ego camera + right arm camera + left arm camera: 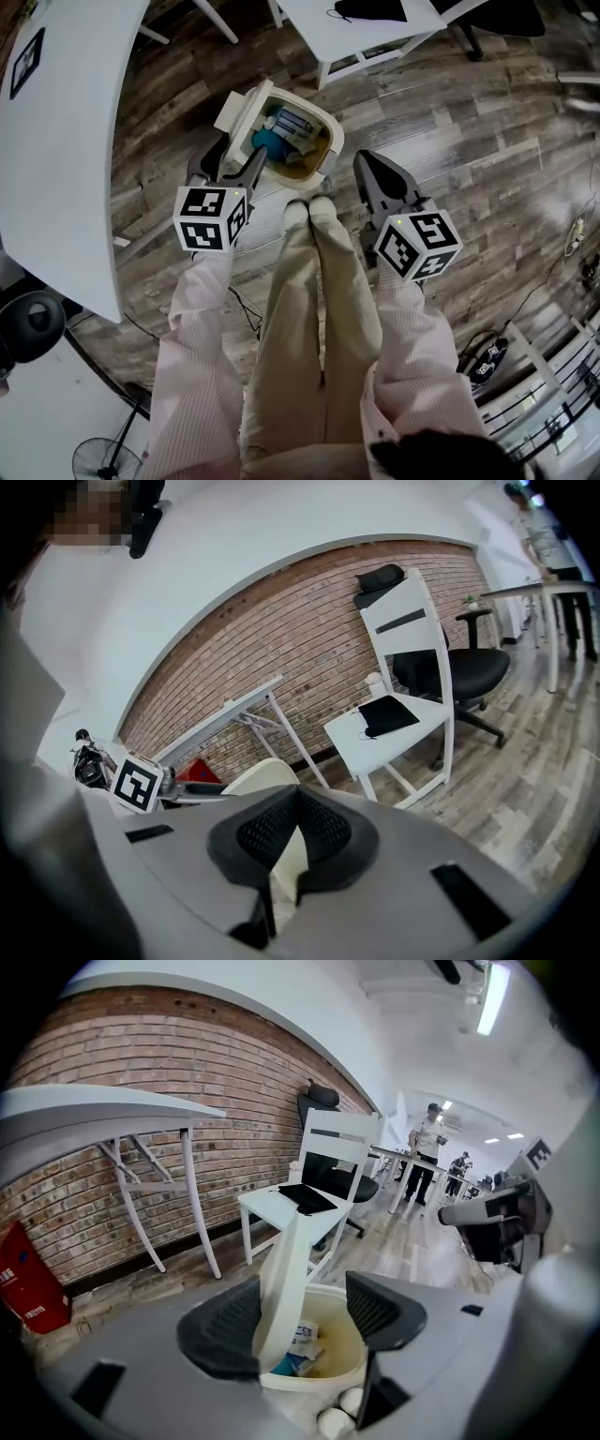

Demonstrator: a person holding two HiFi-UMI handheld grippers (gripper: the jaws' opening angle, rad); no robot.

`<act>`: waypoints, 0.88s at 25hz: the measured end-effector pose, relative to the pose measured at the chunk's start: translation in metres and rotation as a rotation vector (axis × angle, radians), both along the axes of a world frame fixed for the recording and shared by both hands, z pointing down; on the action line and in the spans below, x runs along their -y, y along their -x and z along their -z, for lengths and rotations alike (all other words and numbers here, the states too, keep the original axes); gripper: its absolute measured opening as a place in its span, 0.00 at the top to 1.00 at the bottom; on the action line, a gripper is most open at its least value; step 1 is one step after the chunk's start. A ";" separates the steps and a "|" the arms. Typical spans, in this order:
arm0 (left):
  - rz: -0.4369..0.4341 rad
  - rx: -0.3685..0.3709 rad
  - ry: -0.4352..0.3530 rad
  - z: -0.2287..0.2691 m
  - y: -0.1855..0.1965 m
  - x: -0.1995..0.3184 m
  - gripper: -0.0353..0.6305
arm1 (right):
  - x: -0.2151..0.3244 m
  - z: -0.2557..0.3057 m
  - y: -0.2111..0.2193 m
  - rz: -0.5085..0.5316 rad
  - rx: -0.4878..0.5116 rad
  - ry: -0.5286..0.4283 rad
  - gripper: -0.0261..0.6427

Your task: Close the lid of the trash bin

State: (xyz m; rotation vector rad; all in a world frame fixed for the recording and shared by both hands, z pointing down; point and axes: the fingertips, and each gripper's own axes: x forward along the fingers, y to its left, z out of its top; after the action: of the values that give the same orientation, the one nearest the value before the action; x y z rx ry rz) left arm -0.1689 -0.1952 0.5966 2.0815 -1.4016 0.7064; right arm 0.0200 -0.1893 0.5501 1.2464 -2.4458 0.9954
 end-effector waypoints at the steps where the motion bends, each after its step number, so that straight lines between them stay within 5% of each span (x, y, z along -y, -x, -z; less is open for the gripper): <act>1: -0.005 0.001 0.001 -0.001 -0.002 -0.001 0.53 | -0.001 -0.001 -0.001 -0.004 -0.002 0.002 0.96; 22: -0.124 -0.062 0.092 -0.038 -0.060 -0.030 0.53 | -0.017 -0.021 -0.017 -0.071 -0.031 0.033 0.96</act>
State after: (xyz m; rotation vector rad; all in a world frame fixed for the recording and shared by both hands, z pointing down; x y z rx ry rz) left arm -0.1085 -0.1656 0.6342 2.1137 -1.1921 0.7353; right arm 0.0366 -0.1723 0.5711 1.3356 -2.3679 1.0226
